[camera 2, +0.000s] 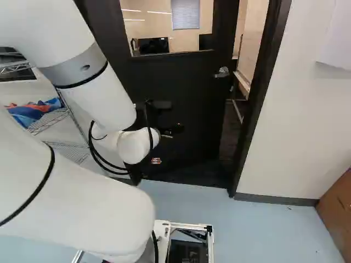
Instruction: Open the door and move inside
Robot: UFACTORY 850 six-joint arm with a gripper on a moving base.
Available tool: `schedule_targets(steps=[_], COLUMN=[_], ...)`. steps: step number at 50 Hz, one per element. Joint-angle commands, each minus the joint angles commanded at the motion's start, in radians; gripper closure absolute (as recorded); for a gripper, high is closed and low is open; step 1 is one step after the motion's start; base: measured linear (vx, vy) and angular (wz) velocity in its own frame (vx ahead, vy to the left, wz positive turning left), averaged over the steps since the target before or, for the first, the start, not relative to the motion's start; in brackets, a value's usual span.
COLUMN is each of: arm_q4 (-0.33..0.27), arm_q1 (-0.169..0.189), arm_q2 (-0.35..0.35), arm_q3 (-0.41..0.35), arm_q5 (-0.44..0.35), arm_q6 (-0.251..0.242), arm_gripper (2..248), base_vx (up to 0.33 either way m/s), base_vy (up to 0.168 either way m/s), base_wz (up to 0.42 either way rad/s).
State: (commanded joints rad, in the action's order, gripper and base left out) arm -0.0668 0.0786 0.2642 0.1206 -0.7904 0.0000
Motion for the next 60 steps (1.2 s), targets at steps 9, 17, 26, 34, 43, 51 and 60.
schedule_targets(steps=[9,17,26,34,43,51,60], arm_q4=[0.0,0.0,0.0,0.0,0.0,0.0,0.0], arm_q1=[0.0,0.0,0.0,0.0,0.0,0.0,0.0], arm_q2=[0.0,0.0,0.0,0.0,0.0,0.0,0.0], arm_q3=[0.0,0.0,0.0,0.0,0.0,0.0,0.0], arm_q5=[0.0,0.0,0.0,0.0,0.0,0.0,0.0], arm_q6=[0.0,0.0,0.0,0.0,0.0,0.0,0.0], arm_gripper=[3,3,3,3,3,3,3], base_vx=[0.102,0.107,0.108,0.109,0.115,0.109,0.106], base_vy=[0.057,0.058,0.059,0.057,0.053,0.041,0.031], base_wz=[-0.013,-0.015,-0.015,-0.015,-0.012,-0.011,-0.011])
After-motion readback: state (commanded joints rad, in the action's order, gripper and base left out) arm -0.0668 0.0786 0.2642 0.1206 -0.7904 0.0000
